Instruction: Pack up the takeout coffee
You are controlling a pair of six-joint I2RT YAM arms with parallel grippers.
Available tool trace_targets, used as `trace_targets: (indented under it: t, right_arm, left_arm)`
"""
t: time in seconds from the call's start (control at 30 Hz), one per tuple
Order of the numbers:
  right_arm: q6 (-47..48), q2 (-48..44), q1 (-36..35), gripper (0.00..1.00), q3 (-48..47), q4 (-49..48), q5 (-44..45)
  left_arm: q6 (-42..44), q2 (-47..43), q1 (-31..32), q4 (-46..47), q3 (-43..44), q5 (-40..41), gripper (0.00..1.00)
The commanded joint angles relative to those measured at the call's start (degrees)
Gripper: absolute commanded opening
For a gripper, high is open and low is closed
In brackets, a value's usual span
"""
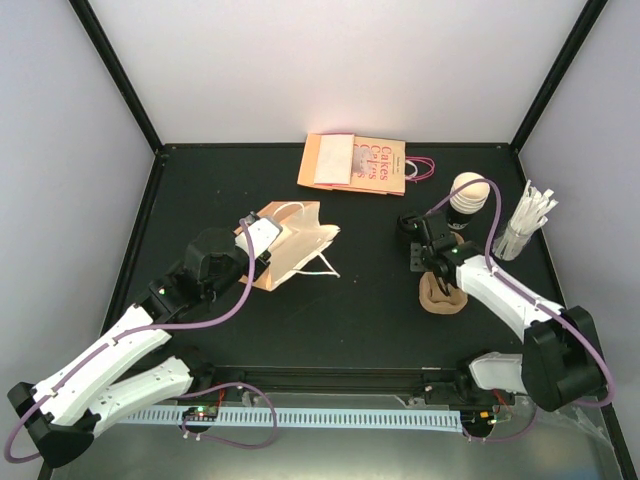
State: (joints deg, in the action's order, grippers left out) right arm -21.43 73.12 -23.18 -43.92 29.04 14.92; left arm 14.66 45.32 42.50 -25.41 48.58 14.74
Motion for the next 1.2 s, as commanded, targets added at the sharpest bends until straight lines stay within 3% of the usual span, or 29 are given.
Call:
trace_targets:
  t: [0.0,0.2,0.5,0.8,1.17]
  right_arm:
    - [-0.38,1.04,-0.03,0.45,-2.09,0.93,1.6]
    - [-0.28,2.18,-0.02,0.32,-2.7,1.38,2.44]
    - [0.53,3.61,-0.01,0.25,-3.01,1.73,3.39]
    - [0.86,3.83,0.01,0.1,-3.38,2.05,3.34]
    - [0.97,2.5,-0.02,0.05,-3.46,2.42,3.36]
  left_arm:
    - [-0.42,-0.76,0.13,1.54,0.28,-0.65,0.08]
    - [-0.44,-0.76,0.13,1.51,0.19,-0.59,0.09]
    - [-0.39,-0.76,0.13,1.54,0.24,-0.59,0.09]
    - [-0.34,-0.76,0.13,1.56,0.29,-0.51,0.09]
    - [-0.41,-0.68,0.15,1.67,0.29,-0.6,0.08]
